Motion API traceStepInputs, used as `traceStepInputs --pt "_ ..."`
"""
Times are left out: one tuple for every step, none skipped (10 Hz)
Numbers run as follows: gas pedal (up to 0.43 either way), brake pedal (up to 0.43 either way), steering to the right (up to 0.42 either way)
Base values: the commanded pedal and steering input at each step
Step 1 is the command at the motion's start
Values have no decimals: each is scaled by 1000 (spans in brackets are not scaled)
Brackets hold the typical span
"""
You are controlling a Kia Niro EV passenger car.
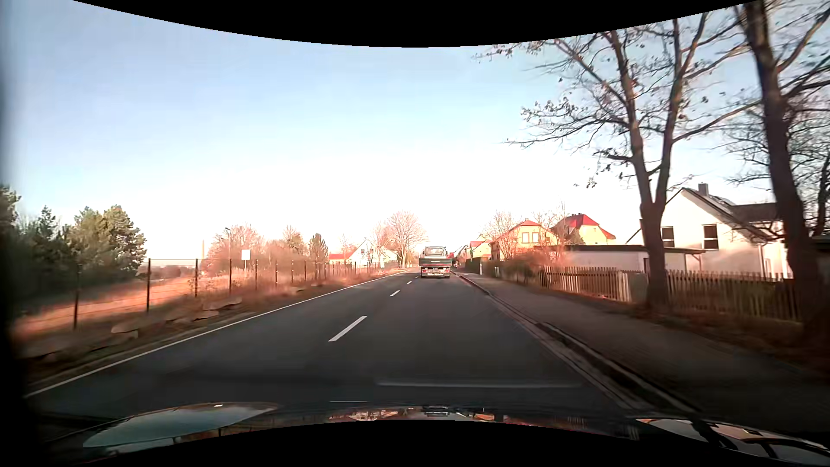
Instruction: Follow the waypoints while adhering to traffic rules and regulations
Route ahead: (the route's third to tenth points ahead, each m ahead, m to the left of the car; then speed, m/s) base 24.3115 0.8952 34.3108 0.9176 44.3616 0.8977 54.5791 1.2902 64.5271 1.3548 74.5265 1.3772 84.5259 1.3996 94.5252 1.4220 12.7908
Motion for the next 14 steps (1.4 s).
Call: traceStepInputs --pt "118 0 -3" --pt "118 0 -3" --pt "118 0 -3" --pt "118 0 -1" --pt "130 0 -1" --pt "130 0 -1" --pt "130 0 -1" --pt "130 0 -1" --pt "130 0 -1" --pt "130 0 -1" --pt "130 0 -1" --pt "130 0 -1" --pt "130 0 -1" --pt "130 0 -1"
